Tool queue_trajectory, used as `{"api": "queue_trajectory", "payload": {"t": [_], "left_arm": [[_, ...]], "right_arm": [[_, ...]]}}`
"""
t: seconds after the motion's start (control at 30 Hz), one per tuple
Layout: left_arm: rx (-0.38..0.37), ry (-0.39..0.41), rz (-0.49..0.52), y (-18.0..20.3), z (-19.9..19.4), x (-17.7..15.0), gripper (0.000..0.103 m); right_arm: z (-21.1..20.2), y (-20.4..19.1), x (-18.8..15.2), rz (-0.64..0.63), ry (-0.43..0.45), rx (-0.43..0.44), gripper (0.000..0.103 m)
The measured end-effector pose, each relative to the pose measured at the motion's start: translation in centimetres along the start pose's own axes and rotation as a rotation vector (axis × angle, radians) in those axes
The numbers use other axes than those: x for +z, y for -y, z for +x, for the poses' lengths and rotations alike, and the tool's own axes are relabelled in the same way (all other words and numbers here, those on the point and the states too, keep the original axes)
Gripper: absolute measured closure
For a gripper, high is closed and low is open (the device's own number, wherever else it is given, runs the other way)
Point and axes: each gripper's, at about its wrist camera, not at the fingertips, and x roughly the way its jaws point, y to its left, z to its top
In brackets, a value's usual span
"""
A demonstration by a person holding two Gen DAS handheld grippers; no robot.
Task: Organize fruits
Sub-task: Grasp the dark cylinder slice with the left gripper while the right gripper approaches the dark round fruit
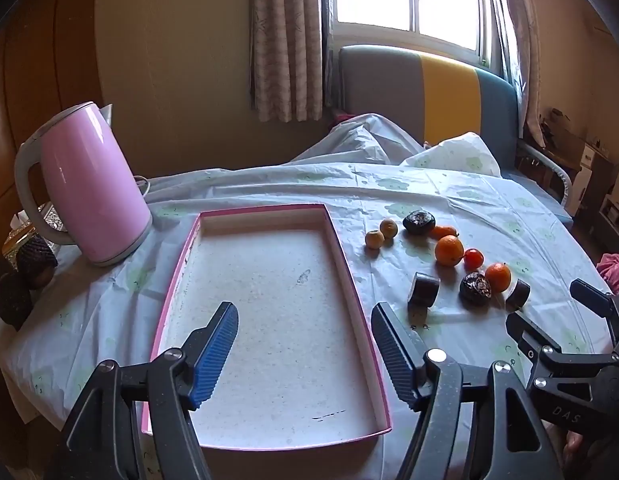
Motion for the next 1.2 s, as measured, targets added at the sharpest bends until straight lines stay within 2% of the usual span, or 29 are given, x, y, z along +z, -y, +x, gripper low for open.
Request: {"api": "queue_trajectory", "payload": {"t": [0.17,0.5,0.57,0.73,0.83,1.03,1.17,1.2], "left_arm": [[-0.039,-0.032,0.020,1.1,1.5,0.4,0.033],[-0.054,-0.101,0.077,2.9,3.4,0.7,0.032],[-0.059,-0.126,0.092,3.3,3.9,0.8,0.022],[-0.102,-0.137,0.122,4.5,4.6,1.0,0.021],[-0.150,-0.180,0.147,5.4,5.4,1.1,0.021],[-0.166,-0.207,0.169,6.8,7.0,1.9,0.034],[-0.205,-0.260,0.159,7.4,8.6,2.1,0.041],[-0.202,-0.268,0.163,7.6,9.1,2.1,0.043]], "right_arm": [[0.7,0.7,-0.2,-0.014,-0.011,-0.013,0.000],[1.7,3.6,-0.1,0.030,-0.025,-0.040,0.000],[1.9,4.0,-0.1,0.038,-0.031,-0.040,0.000],[2.3,5.4,-0.5,0.075,-0.042,-0.029,0.000],[2.5,6.5,-0.8,0.098,-0.047,-0.025,0.002],[3.1,7.8,-1.3,0.139,-0.062,-0.006,0.012],[3.6,8.4,-1.5,0.155,-0.076,0.010,0.023],[3.7,8.5,-1.5,0.157,-0.079,0.012,0.029]]}}
